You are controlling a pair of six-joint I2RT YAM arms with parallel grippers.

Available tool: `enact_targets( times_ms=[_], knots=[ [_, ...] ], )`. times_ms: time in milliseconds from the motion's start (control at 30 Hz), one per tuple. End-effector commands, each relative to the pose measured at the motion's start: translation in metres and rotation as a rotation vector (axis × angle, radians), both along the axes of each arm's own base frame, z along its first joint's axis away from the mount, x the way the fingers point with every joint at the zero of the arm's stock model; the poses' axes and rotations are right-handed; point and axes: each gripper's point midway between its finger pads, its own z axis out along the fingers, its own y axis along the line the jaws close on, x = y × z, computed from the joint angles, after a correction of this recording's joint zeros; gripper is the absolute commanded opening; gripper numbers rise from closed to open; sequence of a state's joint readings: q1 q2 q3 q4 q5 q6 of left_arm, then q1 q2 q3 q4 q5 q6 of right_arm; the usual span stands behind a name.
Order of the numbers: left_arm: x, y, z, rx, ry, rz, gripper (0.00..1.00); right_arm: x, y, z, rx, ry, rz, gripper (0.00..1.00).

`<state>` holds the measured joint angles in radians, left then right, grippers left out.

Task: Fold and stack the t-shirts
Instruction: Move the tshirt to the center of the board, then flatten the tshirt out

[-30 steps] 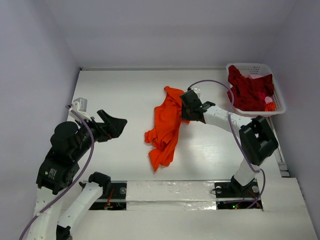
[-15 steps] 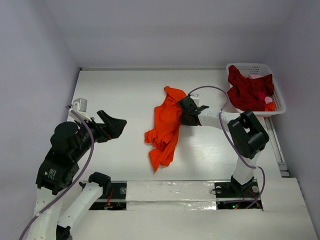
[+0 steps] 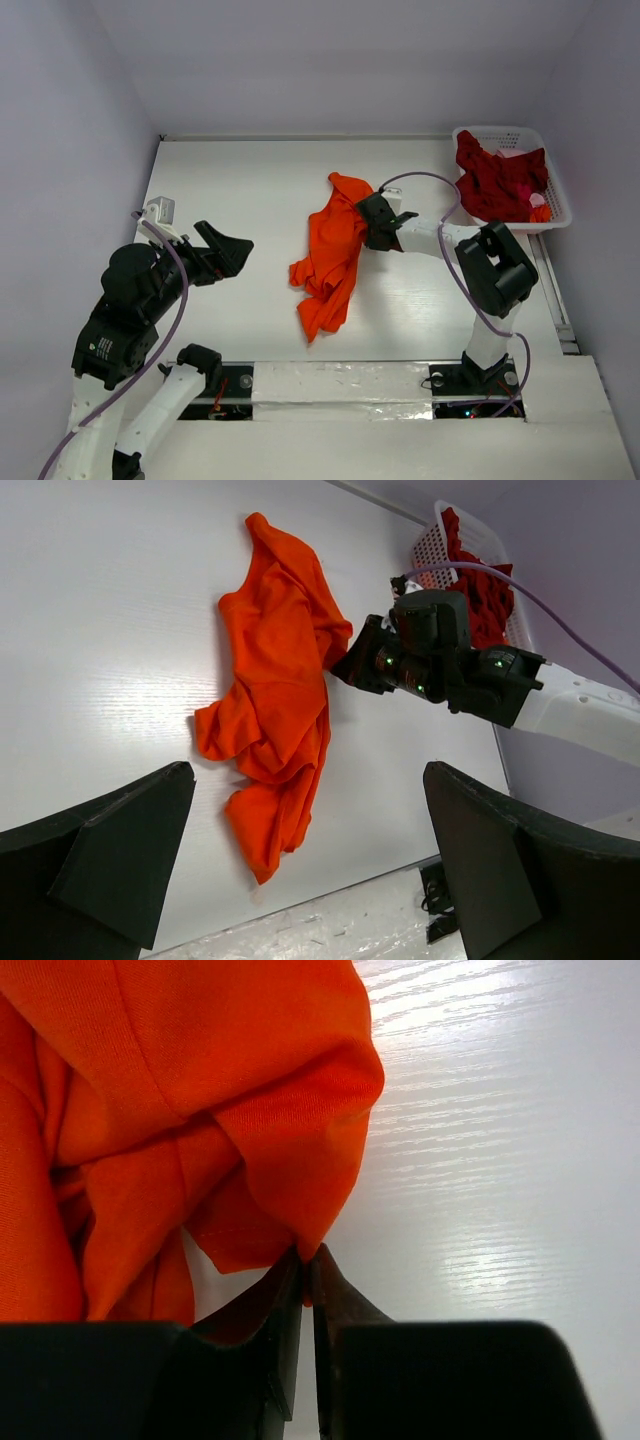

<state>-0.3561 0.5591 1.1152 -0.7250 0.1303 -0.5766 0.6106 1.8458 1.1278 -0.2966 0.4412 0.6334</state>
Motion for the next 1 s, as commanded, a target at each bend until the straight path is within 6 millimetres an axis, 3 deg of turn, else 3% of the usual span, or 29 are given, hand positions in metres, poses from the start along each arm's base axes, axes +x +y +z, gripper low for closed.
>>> enact_targets(
  times_ms=[0, 167, 200, 300, 333, 433, 467, 533, 567, 667, 700, 767, 800, 967],
  knots=[
    [-0.002, 0.001, 0.019, -0.007, -0.061, -0.002, 0.99, 0.003, 0.001, 0.002, 0.01, -0.035, -0.029, 0.12],
    [-0.001, 0.001, 0.015, -0.004, -0.052, -0.005, 0.99, 0.004, 0.001, 0.014, 0.019, -0.052, -0.033, 0.06],
    [-0.001, 0.001, 0.014, -0.003, -0.053, -0.006, 0.99, 0.002, 0.0, 0.016, 0.014, -0.046, -0.033, 0.0],
    [0.001, 0.0, 0.005, 0.002, -0.038, -0.003, 0.99, 0.005, 0.001, 0.04, 0.03, -0.073, -0.023, 0.0],
    [0.002, 0.0, -0.001, 0.005, -0.026, -0.002, 0.99, 0.008, 0.003, 0.058, 0.046, -0.106, -0.022, 0.0],
    [0.0, -0.001, -0.013, 0.007, -0.004, -0.01, 0.99, 0.009, 0.002, 0.088, 0.035, -0.128, 0.006, 0.0],
    [-0.002, -0.001, -0.015, 0.006, -0.005, -0.012, 0.99, 0.017, 0.007, 0.119, 0.065, -0.178, 0.016, 0.0],
    [-0.002, 0.0, -0.028, 0.014, 0.02, -0.01, 0.99, 0.017, 0.008, 0.147, 0.054, -0.194, 0.06, 0.0],
    [-0.003, 0.0, -0.032, 0.015, 0.023, -0.01, 0.99, 0.022, 0.015, 0.186, 0.102, -0.258, 0.079, 0.0],
    [-0.005, 0.0, -0.049, 0.015, 0.049, -0.009, 0.99, 0.019, 0.019, 0.241, 0.124, -0.317, 0.153, 0.0],
    [-0.005, 0.0, -0.051, 0.012, 0.05, -0.008, 0.99, 0.019, 0.019, 0.277, 0.132, -0.364, 0.178, 0.0],
    [-0.005, -0.001, -0.064, 0.01, 0.071, -0.011, 0.99, 0.016, 0.022, 0.31, 0.152, -0.402, 0.214, 0.0],
    [-0.005, -0.002, -0.066, 0.008, 0.07, -0.012, 0.99, 0.015, 0.021, 0.34, 0.16, -0.445, 0.234, 0.0],
    [-0.007, -0.013, -0.099, -0.017, 0.125, -0.059, 0.99, 0.008, 0.026, 0.403, 0.19, -0.532, 0.315, 0.0]
  ],
)
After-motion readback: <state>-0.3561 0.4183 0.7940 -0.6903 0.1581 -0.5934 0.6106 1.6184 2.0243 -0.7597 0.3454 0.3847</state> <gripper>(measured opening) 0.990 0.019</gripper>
